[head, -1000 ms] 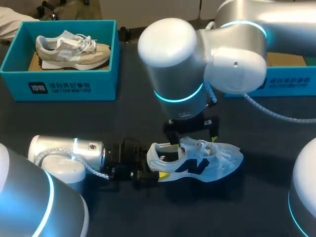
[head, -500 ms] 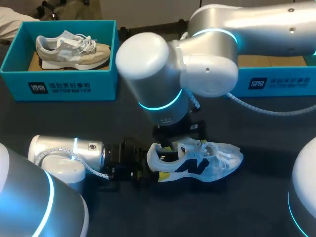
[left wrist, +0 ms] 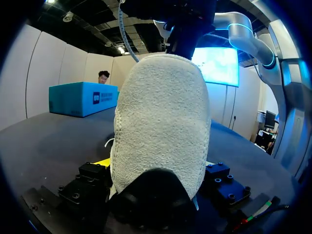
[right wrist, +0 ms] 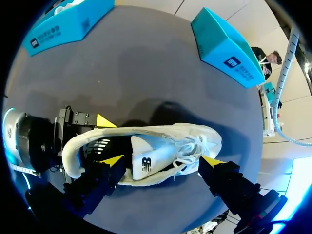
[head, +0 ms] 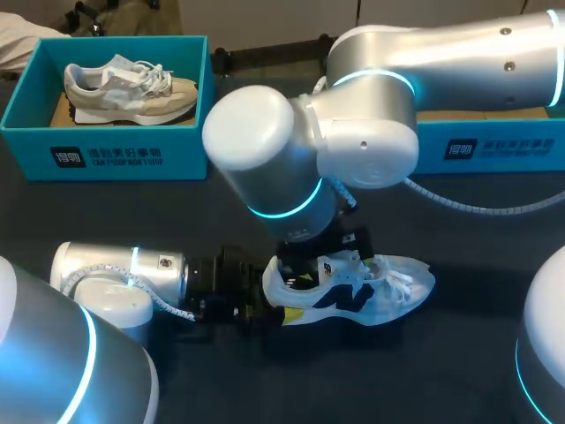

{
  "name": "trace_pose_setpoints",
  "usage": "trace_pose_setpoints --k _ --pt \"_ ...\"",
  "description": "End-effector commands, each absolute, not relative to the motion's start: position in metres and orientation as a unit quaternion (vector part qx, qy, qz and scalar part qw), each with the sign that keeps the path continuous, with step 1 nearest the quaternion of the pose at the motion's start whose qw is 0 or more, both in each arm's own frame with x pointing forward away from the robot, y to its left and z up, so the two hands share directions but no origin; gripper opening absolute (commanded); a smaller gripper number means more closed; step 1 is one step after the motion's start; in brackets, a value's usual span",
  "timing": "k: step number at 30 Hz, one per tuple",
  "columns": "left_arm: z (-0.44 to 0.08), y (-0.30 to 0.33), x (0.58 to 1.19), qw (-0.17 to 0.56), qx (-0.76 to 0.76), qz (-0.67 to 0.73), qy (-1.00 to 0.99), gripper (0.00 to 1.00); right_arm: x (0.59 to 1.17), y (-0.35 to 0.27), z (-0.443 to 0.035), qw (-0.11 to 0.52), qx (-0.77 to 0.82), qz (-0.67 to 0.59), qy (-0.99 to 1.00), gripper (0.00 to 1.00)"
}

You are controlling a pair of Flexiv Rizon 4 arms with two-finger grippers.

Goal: Take the shoe out of the shoebox, open the shoe tongue, remove and reinsert the insole, then place the shoe into the shoebox

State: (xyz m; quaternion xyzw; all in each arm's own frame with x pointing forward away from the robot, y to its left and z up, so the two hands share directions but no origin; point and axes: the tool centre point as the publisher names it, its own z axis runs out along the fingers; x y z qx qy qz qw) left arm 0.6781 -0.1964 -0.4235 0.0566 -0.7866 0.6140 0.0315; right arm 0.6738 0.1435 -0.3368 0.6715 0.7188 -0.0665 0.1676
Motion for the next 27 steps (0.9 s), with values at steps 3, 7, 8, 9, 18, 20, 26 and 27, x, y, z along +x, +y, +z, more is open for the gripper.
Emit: trace_pose_setpoints --k 3,7,8,9,18,20,26,27 --pt "-0.429 -0.191 0.678 0.033 0.057 0.612 -0.788 0.00 0.668 0.157 -0.351 0.226 0.700 -0.099 0.670 1.00" --pt "-0.429 -0.191 0.678 0.033 0.057 0.612 -0.788 0.00 0.669 0.159 -0.355 0.236 0.704 -0.109 0.661 1.00" --pt "-0.429 -0.191 0.678 0.033 0.057 0.612 -0.788 0.00 0.669 0.158 -0.355 0.237 0.704 -0.109 0.661 1.00" --pt "-0.429 -0.191 0.678 0.033 0.057 0.612 -0.788 0.00 0.669 0.157 -0.355 0.240 0.705 -0.109 0.658 1.00" --pt "-0.429 -0.191 0.678 0.033 0.057 0.612 -0.788 0.00 0.673 0.138 -0.356 0.244 0.718 -0.111 0.643 1.00" --pt "-0.429 -0.191 0.678 0.033 0.057 0.612 -0.788 0.00 0.673 0.136 -0.356 0.243 0.719 -0.109 0.642 1.00" --pt "-0.429 -0.191 0.678 0.033 0.057 0.612 -0.788 0.00 0.673 0.125 -0.352 0.241 0.728 -0.111 0.632 0.99" --pt "-0.429 -0.191 0.678 0.033 0.057 0.612 -0.788 0.00 0.673 0.124 -0.351 0.241 0.729 -0.111 0.631 0.97"
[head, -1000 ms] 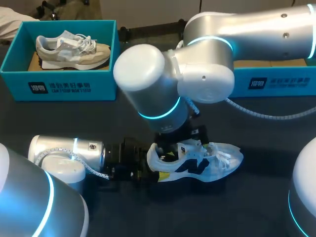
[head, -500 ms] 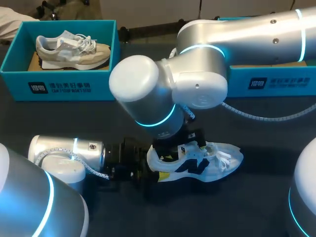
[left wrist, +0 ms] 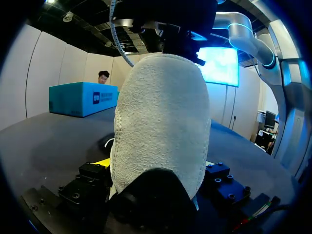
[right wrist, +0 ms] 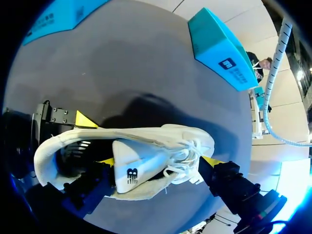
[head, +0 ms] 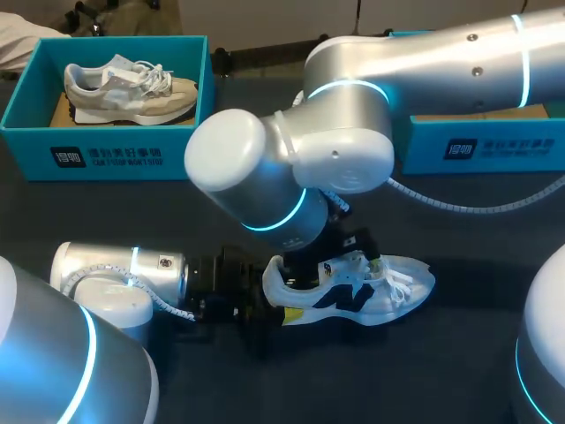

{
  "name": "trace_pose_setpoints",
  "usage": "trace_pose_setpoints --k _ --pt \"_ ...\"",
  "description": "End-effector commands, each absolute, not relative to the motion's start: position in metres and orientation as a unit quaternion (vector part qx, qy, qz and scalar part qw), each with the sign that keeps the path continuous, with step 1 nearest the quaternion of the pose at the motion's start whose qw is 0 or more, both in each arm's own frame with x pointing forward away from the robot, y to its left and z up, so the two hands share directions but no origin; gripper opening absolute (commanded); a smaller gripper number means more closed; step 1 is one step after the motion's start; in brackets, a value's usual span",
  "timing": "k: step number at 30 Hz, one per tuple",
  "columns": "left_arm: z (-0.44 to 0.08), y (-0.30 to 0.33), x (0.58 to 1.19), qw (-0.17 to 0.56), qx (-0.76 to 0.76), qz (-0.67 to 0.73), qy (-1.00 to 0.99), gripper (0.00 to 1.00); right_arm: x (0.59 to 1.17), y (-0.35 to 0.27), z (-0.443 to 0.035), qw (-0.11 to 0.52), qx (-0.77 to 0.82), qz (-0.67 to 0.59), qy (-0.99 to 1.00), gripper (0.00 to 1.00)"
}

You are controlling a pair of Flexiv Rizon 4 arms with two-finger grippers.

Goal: Take the shoe out of the shoebox, open the shoe tongue, remove and reinsert the insole, then place the shoe into the shoebox

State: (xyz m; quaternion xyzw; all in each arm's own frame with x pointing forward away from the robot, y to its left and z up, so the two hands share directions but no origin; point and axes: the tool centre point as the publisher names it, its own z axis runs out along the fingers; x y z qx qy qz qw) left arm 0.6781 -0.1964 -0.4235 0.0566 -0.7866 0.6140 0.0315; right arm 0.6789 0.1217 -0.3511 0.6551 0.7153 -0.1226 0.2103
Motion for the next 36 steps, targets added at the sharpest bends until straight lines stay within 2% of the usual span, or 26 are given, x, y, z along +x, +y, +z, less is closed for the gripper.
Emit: trace_pose_setpoints --k 1,5,9,13,23,33,36 --pt "-0.429 -0.191 0.678 0.033 0.057 0.612 -0.788 0.00 0.673 0.122 -0.350 0.240 0.729 -0.111 0.631 0.91" --pt "-0.429 -0.191 0.678 0.033 0.057 0.612 -0.788 0.00 0.675 0.116 -0.346 0.238 0.733 -0.111 0.627 0.80" --pt "-0.429 -0.191 0.678 0.033 0.057 0.612 -0.788 0.00 0.678 0.110 -0.342 0.229 0.739 -0.114 0.623 0.57" --pt "-0.429 -0.191 0.678 0.033 0.057 0.612 -0.788 0.00 0.679 0.107 -0.339 0.208 0.745 -0.113 0.624 0.50" --pt "-0.429 -0.191 0.678 0.033 0.057 0.612 -0.788 0.00 0.678 0.104 -0.333 0.168 0.757 -0.111 0.622 0.48" --pt "-0.429 -0.191 0.678 0.033 0.057 0.612 -0.788 0.00 0.672 0.103 -0.326 0.129 0.758 -0.106 0.630 0.38" --pt "-0.429 -0.191 0.678 0.033 0.057 0.612 -0.788 0.00 0.670 0.107 -0.323 0.123 0.755 -0.106 0.635 0.39"
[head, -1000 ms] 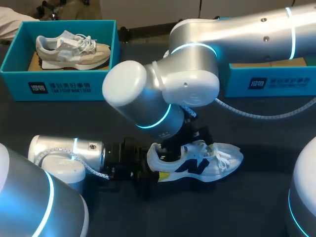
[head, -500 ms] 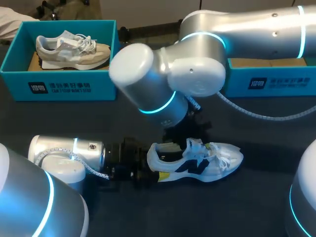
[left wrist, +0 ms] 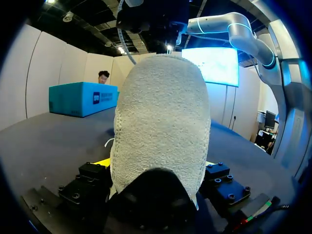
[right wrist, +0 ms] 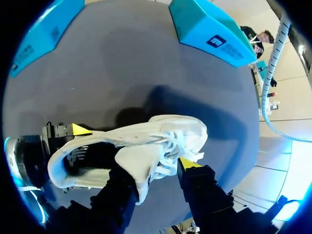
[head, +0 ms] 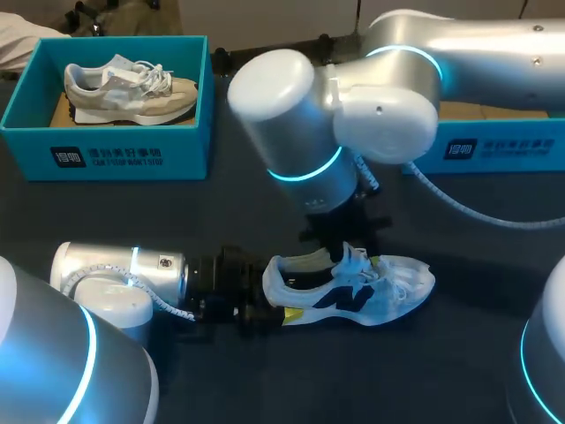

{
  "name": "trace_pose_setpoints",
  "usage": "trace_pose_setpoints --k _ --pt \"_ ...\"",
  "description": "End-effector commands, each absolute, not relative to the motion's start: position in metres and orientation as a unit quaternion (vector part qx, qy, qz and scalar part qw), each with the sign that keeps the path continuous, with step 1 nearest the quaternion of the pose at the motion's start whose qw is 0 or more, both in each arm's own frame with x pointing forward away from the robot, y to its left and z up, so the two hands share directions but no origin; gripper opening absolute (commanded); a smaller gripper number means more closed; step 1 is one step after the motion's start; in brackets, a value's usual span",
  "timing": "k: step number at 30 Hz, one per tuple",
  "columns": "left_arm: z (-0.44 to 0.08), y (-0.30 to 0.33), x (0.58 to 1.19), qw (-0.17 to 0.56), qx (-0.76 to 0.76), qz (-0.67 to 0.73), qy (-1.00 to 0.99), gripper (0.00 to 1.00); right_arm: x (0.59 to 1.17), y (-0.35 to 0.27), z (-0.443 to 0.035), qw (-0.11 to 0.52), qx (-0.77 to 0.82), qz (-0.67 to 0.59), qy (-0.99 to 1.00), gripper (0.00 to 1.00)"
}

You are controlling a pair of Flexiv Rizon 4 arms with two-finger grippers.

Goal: Take the shoe out of the shoebox, open the shoe tongue, remove and reinsert the insole, then place the shoe into the shoebox

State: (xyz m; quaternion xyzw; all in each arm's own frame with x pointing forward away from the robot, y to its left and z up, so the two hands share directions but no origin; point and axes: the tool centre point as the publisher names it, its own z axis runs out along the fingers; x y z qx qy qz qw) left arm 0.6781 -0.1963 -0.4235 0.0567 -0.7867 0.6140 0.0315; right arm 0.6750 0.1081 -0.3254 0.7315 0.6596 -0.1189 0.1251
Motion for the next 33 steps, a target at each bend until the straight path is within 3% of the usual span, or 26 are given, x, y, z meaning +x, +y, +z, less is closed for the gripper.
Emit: trace_pose_setpoints --k 1,3,7,18,33 --pt "-0.429 -0.191 0.678 0.033 0.057 0.612 -0.788 0.00 0.670 0.107 -0.323 0.122 0.755 -0.106 0.636 0.38" --pt "-0.429 -0.191 0.678 0.033 0.057 0.612 -0.788 0.00 0.669 0.109 -0.320 0.114 0.755 -0.103 0.638 0.34" --pt "-0.429 -0.191 0.678 0.033 0.057 0.612 -0.788 0.00 0.668 0.110 -0.317 0.100 0.752 -0.100 0.644 0.00" --pt "-0.429 -0.191 0.678 0.033 0.057 0.612 -0.788 0.00 0.676 0.091 -0.309 0.063 0.735 -0.084 0.670 0.00" --pt "-0.429 -0.191 0.678 0.033 0.057 0.612 -0.788 0.00 0.684 0.043 -0.306 -0.049 0.694 -0.006 0.718 0.00"
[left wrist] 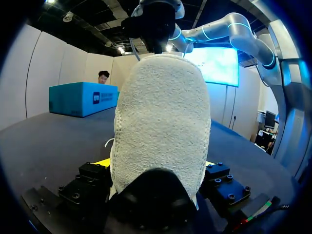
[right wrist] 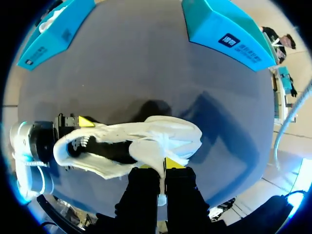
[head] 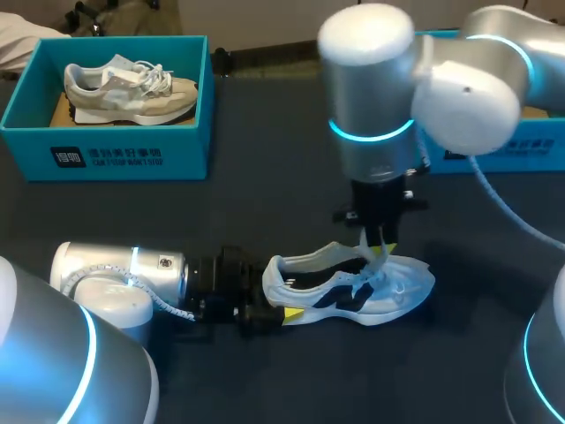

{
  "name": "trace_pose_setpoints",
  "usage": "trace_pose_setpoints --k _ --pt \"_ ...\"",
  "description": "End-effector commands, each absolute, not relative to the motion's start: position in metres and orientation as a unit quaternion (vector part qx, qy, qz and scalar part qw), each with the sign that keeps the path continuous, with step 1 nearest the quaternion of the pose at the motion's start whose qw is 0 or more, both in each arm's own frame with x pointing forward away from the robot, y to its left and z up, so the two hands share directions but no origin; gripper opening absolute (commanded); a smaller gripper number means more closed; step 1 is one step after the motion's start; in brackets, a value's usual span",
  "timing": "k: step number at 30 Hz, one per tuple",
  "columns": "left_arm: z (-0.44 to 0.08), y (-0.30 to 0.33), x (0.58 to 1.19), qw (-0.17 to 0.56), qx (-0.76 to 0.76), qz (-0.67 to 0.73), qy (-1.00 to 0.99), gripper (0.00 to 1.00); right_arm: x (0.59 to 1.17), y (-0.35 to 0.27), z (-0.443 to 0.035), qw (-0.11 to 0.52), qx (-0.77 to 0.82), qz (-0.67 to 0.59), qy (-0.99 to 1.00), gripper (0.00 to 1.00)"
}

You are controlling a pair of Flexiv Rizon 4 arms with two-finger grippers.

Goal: Take the shoe out of the shoebox, open the shoe tongue, remove and reinsert the insole, then place the shoe into the shoebox

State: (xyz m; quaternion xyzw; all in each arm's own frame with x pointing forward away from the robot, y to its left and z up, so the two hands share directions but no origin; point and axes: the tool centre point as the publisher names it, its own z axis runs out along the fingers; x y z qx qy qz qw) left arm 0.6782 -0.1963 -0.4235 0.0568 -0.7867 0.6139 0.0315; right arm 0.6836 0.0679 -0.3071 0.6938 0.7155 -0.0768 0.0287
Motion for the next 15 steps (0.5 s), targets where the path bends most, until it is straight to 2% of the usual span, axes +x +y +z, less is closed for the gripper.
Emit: trace_pose_setpoints --k 1,15 --pt "-0.429 -0.191 0.678 0.033 0.057 0.612 -0.788 0.00 0.685 0.040 -0.307 -0.058 0.696 -0.013 0.716 0.00" --pt "-0.429 -0.191 0.678 0.033 0.057 0.612 -0.788 0.00 0.685 0.013 -0.324 -0.099 0.691 0.013 0.716 0.00"
